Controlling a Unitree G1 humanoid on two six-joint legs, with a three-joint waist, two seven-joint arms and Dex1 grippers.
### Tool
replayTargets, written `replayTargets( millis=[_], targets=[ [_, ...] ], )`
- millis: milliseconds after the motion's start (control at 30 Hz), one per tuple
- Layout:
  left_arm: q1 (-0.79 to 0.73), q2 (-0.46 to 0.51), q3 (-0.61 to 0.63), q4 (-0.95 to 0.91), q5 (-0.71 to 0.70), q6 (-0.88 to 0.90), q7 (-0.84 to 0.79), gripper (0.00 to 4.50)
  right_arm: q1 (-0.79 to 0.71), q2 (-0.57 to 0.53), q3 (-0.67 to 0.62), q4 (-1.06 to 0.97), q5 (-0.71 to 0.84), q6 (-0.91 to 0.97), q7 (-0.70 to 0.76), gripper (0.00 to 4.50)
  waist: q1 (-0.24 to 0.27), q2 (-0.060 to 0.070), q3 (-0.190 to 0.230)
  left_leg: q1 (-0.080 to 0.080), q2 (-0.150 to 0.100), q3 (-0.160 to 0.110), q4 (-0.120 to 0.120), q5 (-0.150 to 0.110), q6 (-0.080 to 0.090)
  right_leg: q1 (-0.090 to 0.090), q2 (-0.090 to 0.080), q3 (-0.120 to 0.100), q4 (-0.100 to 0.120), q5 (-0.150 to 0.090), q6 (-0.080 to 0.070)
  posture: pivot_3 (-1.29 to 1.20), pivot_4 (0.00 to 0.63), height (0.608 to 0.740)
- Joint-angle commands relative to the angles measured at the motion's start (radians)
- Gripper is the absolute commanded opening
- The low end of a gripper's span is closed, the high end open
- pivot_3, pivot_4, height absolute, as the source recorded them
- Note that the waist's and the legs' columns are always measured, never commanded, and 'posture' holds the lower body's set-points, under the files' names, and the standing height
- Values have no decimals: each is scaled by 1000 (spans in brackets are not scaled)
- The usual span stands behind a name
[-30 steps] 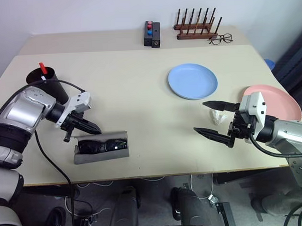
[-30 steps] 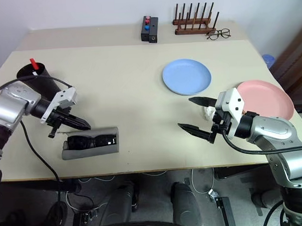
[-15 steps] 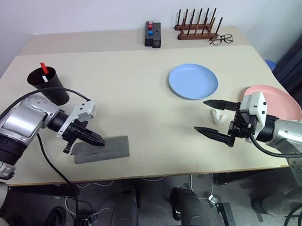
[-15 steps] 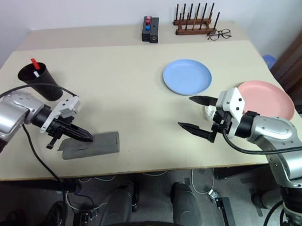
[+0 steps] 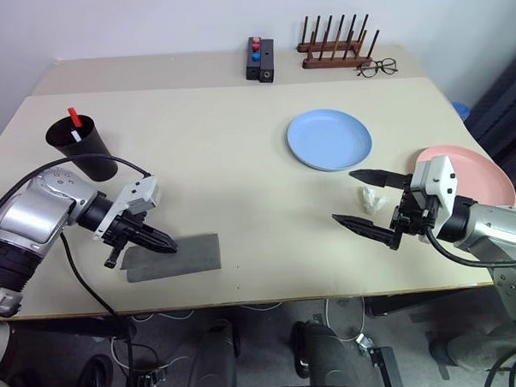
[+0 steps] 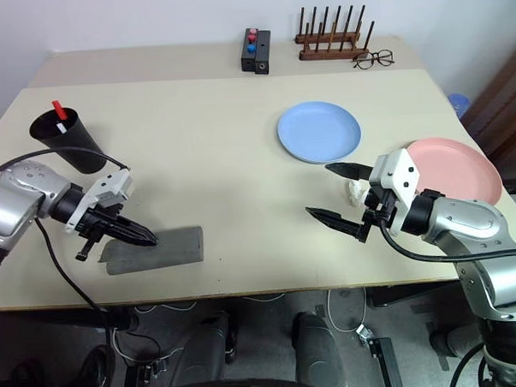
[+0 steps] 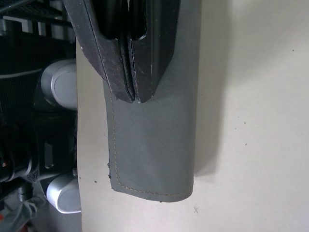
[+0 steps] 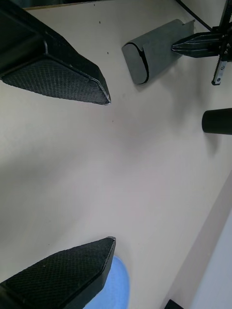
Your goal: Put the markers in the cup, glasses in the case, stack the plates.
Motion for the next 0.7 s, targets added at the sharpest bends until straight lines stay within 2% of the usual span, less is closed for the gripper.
replayTargets(
  millis=[33, 100, 333, 467, 567, 700],
  targets=[
    [-10, 1, 15, -10, -14, 11, -3, 258, -23, 0, -18, -21, 8, -9, -5, 4500, 0, 0, 0, 0, 0, 0, 0, 0, 0, 0, 0, 0, 0, 0, 0, 0, 150, 740],
    [-4, 12, 14, -30, -21, 30, -3, 827, -24, 1, -17, -19, 7, -9, -5, 4500, 1, 0, 0, 0, 0, 0, 0, 0, 0, 0, 0, 0, 0, 0, 0, 0, 150, 740],
    [-102, 118, -40, -83, -265, 219, -3, 4331, -37, 3, -9, -16, 7, -4, -10, 4500, 0, -1, 0, 0, 0, 0, 0, 0, 0, 0, 0, 0, 0, 0, 0, 0, 150, 740],
    [-164, 108, -34, -41, -307, 246, -3, 4426, -45, 5, -7, -10, 5, -4, -13, 4500, 1, -1, 0, 0, 0, 0, 0, 0, 0, 0, 0, 0, 0, 0, 0, 0, 150, 740],
    [-220, 33, 41, 51, -316, 252, -3, 4426, -69, 19, -6, 13, -23, -19, -48, 4500, 1, 0, 0, 0, 0, 0, 0, 0, 0, 0, 0, 0, 0, 0, 0, 0, 150, 740],
    [-262, -127, 209, 186, -279, 151, 63, 4426, -101, 21, -7, 46, -26, 16, -74, 4500, 1, -1, 0, -1, 0, 0, 1, 0, 0, 0, 0, 0, 0, 0, 0, 0, 150, 740]
  ],
)
